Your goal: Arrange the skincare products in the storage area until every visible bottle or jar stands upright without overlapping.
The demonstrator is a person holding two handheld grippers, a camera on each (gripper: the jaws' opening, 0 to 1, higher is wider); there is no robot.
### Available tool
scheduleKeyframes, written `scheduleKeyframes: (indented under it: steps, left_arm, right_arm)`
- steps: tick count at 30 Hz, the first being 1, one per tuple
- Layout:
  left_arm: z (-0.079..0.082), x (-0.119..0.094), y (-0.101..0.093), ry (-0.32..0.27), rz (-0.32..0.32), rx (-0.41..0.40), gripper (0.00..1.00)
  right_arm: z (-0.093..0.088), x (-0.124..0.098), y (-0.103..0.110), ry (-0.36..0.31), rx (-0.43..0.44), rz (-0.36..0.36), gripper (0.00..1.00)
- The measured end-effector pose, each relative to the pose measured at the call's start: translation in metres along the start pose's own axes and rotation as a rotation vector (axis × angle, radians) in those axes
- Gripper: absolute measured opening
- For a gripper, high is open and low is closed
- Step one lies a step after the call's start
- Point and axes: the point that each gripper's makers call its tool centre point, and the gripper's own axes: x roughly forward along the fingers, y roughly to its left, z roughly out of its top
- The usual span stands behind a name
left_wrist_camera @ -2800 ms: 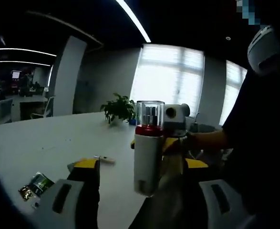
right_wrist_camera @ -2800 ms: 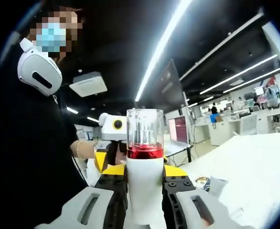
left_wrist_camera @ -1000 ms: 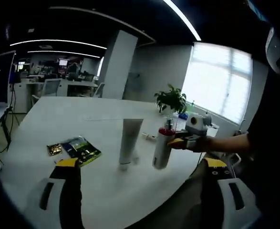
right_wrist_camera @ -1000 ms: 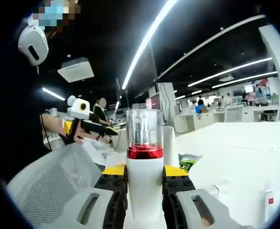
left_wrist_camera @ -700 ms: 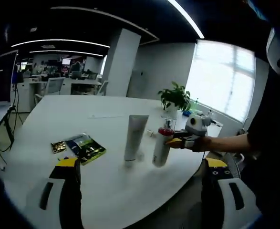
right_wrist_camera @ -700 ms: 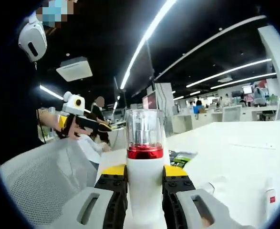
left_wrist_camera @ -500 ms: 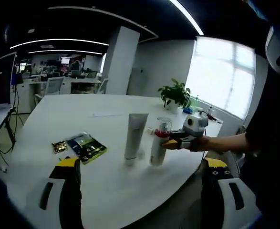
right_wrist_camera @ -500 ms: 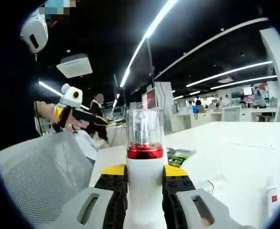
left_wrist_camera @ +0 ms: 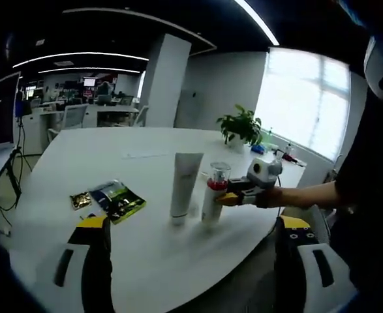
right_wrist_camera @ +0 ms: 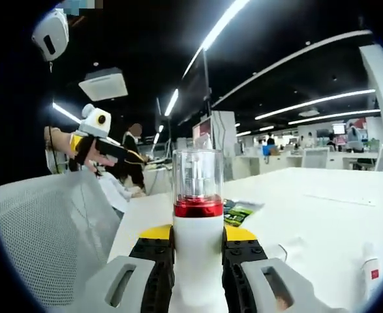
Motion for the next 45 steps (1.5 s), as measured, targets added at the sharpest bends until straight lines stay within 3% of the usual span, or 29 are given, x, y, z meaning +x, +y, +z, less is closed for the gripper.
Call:
scheduleKeyframes:
  steps: [15, 33, 45]
  left_arm:
    - [-0.003, 0.003, -0.001, 0.005, -0.005, -0.015, 0.97]
    - [-0.01, 0.004, 0.002, 0.013, -0.015, -0.042, 0.95]
    - [-0.015, 0.005, 0.009, 0.016, -0.011, -0.069, 0.95]
  right_arm:
    - [-0.001, 0.003, 0.005, 0.006, -0.027, 0.035, 0.18]
    - [-0.008, 0.002, 0.01, 0.151, -0.139, 0.108, 0.18]
    - [-0.009, 0.005, -0.004, 0.169, -0.153, 0.117, 0.18]
